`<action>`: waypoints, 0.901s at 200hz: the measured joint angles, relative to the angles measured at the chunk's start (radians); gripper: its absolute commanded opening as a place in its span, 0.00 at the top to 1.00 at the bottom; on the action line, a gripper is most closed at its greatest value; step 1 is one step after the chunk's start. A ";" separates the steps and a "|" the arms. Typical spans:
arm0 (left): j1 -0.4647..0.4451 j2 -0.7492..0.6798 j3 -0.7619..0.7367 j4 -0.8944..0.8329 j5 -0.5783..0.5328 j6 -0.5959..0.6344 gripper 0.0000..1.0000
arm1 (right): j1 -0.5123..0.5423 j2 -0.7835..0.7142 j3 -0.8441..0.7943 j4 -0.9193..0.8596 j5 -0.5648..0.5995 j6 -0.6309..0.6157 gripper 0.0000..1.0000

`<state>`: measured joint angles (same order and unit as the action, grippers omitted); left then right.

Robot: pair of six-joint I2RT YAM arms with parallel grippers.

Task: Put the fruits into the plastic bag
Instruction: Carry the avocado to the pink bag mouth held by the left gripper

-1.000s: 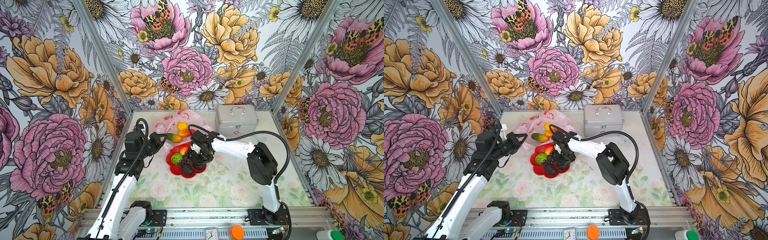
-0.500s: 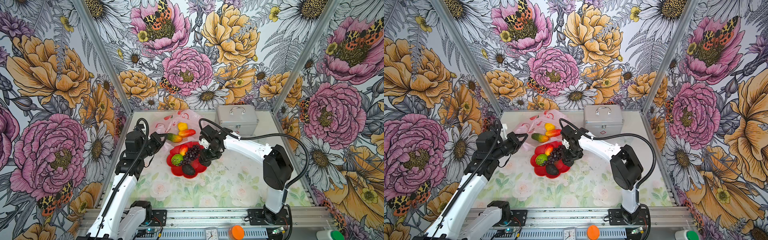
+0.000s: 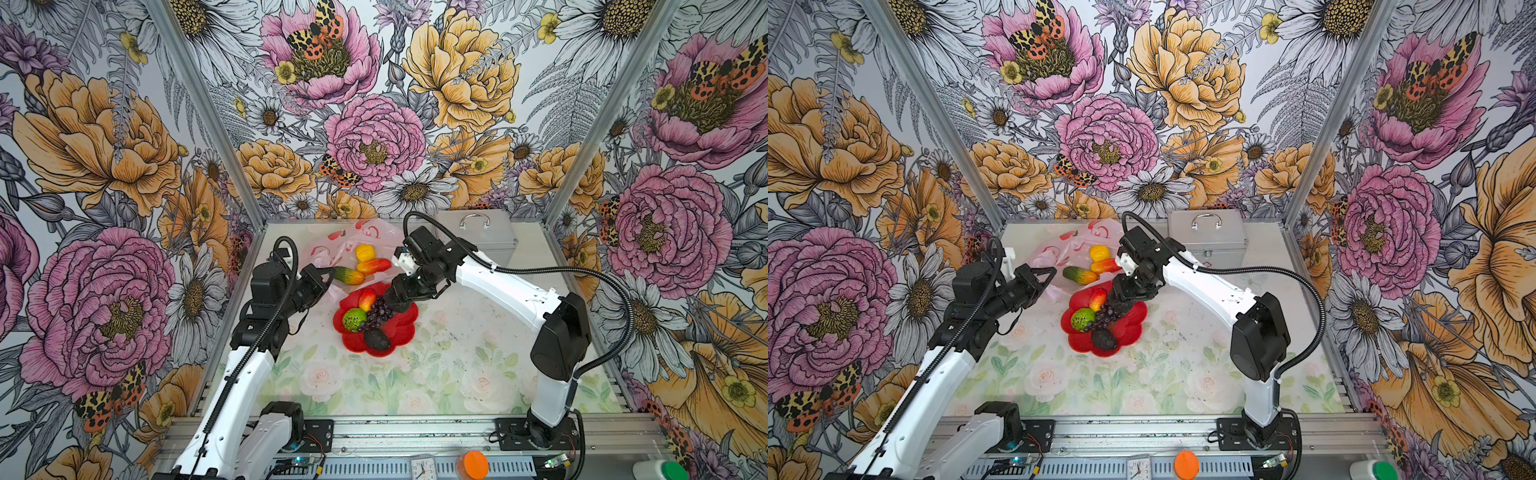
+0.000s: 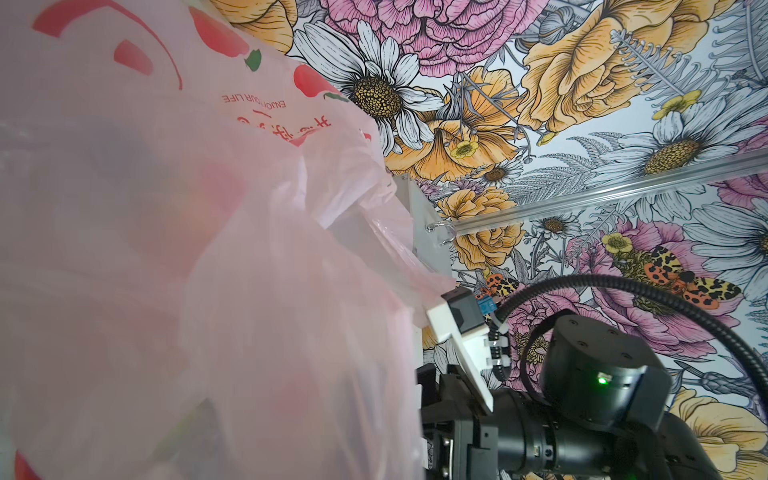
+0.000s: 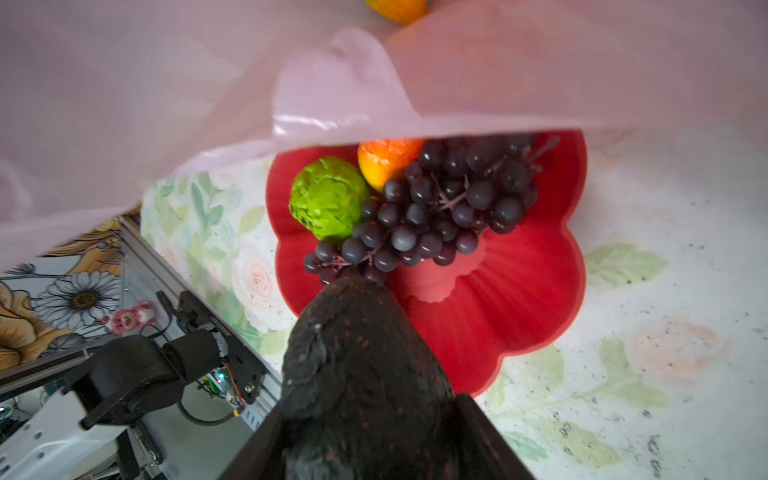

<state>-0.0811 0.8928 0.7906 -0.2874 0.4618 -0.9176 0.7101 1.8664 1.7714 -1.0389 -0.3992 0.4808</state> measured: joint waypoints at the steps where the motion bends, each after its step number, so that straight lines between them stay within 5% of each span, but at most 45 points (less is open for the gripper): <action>1: 0.000 0.000 0.000 0.000 0.000 0.000 1.00 | 0.000 0.000 0.002 0.000 -0.001 0.001 0.62; 73: 0.000 0.013 0.000 0.000 -0.001 0.000 1.00 | -0.022 0.039 0.263 -0.004 -0.071 0.048 0.62; 132: 0.000 0.013 0.000 0.000 -0.001 0.000 1.00 | -0.042 0.250 0.556 -0.027 -0.103 0.063 0.63; 180: 0.000 0.013 0.000 0.000 -0.001 0.000 1.00 | -0.042 0.362 0.616 -0.052 -0.127 0.085 0.64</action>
<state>-0.0811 0.9058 0.7910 -0.2874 0.4606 -0.9173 0.6682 2.2280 2.3871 -1.0912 -0.5266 0.5655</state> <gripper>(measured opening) 0.050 0.565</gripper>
